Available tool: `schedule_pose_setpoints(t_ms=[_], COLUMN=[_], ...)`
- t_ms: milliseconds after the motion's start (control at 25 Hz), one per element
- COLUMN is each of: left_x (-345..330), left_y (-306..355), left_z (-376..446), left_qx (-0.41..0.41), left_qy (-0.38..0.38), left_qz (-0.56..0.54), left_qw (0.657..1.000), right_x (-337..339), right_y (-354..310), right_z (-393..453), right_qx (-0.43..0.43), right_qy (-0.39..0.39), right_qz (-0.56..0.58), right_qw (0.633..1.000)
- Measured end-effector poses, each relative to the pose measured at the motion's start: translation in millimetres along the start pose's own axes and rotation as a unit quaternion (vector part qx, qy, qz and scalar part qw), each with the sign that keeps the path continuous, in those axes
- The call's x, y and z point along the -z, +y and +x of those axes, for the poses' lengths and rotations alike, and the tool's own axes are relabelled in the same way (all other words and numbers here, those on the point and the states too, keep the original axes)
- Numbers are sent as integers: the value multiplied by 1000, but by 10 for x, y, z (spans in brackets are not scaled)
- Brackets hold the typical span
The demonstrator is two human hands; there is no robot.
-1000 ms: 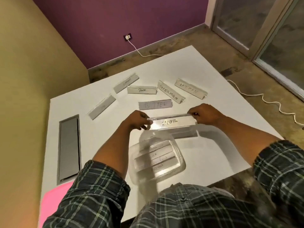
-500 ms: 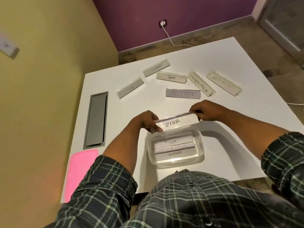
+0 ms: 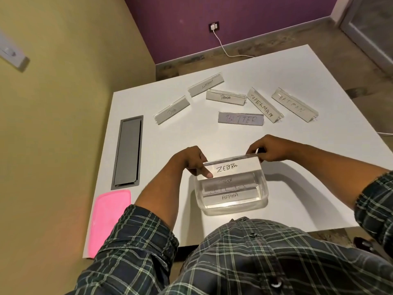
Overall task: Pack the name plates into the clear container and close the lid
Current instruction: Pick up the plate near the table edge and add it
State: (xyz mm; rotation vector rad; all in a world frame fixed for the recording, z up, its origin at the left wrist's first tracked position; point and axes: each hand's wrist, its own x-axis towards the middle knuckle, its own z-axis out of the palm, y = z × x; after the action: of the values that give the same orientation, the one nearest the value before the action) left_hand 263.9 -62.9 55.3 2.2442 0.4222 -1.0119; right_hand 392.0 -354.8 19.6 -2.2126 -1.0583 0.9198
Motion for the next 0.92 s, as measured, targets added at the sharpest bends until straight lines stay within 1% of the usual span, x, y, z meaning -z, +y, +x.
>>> schedule_pose_setpoints(t_ms=[160, 280, 360, 440, 560, 720, 840, 920], left_x=[-86, -146, -195, -255, -363, -465, -479, -473], left_y=[-1, 17, 42, 68, 53, 18, 16, 8], left_z=[70, 83, 81, 57, 58, 88, 96, 105], left_qx=[13, 7, 11, 16, 8, -12, -10, -8], left_qy=[25, 39, 53, 78, 113, 160, 163, 160], left_qz=[27, 78, 127, 172, 214, 256, 267, 271], left_qw=[999, 996, 990, 982, 970, 953, 950, 949], right_x=[-65, -121, -187, -281, -429, -571, -631, -632], right_y=[-17, -8, -23, -31, -47, -111, -161, -175], right_z=[-38, -59, -53, -15, 21, 12, 26, 28], right_qx=[-15, -14, -3, 9, 13, 22, 39, 37], right_qy=[-29, -33, -32, -29, -10, 13, 18, 14], right_qz=[9, -6, -56, -134, -253, -364, -422, -425], right_qw=[999, 999, 998, 990, 967, 931, 906, 904])
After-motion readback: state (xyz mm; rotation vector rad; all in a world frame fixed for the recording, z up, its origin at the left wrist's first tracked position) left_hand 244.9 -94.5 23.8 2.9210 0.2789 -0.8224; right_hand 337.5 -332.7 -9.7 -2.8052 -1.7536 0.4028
